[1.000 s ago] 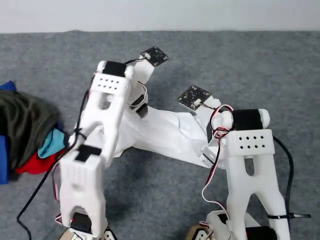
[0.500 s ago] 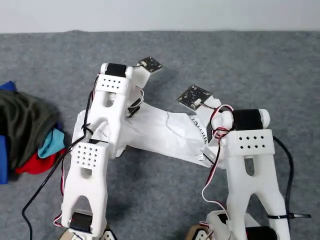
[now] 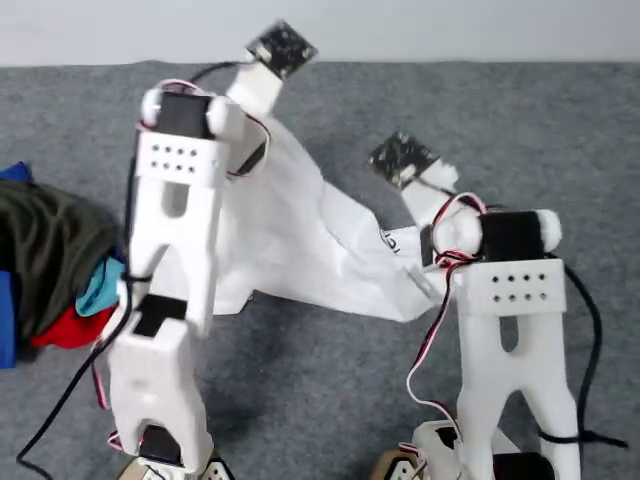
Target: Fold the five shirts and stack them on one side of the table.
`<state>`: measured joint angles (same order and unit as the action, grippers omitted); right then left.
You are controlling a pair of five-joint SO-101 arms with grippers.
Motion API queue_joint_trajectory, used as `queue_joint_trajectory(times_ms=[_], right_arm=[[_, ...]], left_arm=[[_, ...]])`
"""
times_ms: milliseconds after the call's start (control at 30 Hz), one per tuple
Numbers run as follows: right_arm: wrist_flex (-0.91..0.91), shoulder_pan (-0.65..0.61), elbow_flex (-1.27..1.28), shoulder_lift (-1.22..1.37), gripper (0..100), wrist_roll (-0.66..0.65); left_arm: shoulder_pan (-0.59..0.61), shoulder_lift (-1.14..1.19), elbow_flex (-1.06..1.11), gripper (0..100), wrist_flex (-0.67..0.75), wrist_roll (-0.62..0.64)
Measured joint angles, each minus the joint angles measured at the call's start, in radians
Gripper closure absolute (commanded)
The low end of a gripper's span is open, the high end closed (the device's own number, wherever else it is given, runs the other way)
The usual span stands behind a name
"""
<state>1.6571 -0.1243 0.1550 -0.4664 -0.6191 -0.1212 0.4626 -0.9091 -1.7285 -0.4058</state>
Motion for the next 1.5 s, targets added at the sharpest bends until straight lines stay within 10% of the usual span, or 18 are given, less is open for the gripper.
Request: queue_joint_trajectory(times_ms=[833,1300,1500], right_arm=[[-0.166,0.187,-0.381,0.000,98.9,0.074],[0.058,0.035,-0.080,0.000,98.9,0.049],[-0.081,-0.009,0.199,0.000,98.9,0.049]], left_arm=[[0.222,-0.545,0.054,99,-0.006,0.003],[0.232,-0.939,1.149,99,-0.002,-0.265],[0.232,-0.954,1.611,99,0.216,-0.285]])
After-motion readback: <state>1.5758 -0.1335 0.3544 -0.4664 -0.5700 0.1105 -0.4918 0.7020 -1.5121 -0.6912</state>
